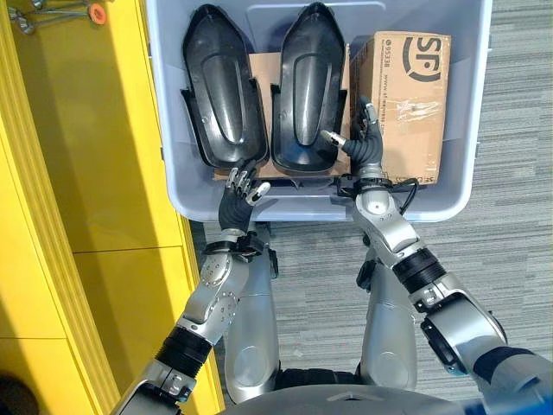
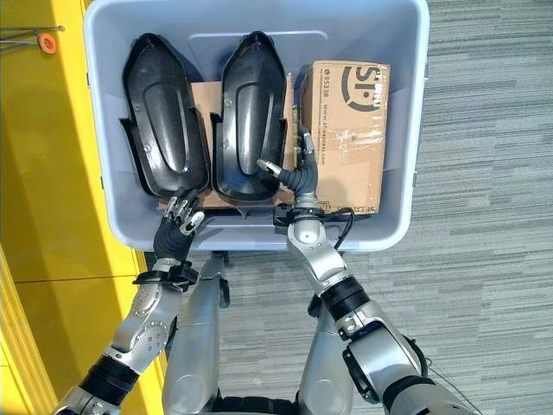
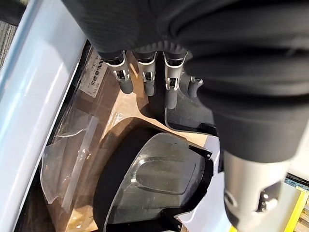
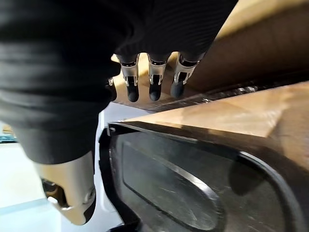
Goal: Move parts from the plastic box to the shelf.
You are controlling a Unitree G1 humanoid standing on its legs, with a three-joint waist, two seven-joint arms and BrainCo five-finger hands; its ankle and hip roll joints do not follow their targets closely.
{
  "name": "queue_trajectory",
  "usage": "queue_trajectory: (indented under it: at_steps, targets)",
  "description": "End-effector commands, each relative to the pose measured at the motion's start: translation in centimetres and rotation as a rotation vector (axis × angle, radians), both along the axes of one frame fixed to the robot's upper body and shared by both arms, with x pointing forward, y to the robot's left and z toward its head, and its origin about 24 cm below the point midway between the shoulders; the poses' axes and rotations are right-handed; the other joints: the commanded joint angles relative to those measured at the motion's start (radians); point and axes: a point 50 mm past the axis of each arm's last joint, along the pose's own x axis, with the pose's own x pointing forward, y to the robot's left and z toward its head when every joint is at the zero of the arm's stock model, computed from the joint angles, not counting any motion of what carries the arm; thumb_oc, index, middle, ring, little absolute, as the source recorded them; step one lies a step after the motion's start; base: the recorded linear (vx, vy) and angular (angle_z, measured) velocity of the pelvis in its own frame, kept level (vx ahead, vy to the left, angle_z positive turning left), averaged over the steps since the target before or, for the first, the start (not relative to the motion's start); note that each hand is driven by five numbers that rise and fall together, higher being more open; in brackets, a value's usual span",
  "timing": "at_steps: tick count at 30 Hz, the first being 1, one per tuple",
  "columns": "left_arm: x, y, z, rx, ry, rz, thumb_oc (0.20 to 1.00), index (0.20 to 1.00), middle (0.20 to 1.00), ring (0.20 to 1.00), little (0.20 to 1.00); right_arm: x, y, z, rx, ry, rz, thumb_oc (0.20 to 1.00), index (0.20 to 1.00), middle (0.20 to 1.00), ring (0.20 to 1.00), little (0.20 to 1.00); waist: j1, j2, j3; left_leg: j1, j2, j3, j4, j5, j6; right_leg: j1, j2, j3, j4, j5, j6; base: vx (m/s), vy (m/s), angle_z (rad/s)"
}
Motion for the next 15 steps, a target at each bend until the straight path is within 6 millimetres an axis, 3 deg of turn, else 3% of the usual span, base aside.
queue_trajectory:
  at_steps: [1,15]
  targets:
    - [-1.3,-0.3,0.3,0.005,-0.023,-0.033,1.000,1.000,1.000,1.000,1.000,0.3,-0.6,0.8,0.017,-0.038,-0.047,1.000,1.000,1.000,1.000,1.000,0.017,0.013,-0.015,-0.035,-0.010,0.031,-0.026,0.003,0.037,-0.004,-0.039,0.007,0.074,-0.091,0.020,0.00,0.000,0.00]
    - [-1.1,-0.7,0.6,-0.008,-0.039,-0.060,1.000,1.000,1.000,1.000,1.000,2.7,-2.5,1.1,-0.017,0.022,-0.156,1.000,1.000,1.000,1.000,1.000,0.040,0.017,-0.015,-0.041,-0.013,0.022,-0.034,0.005,0.037,-0.007,-0.037,-0.004,0.078,-0.095,0.022,0.00,0.000,0.00]
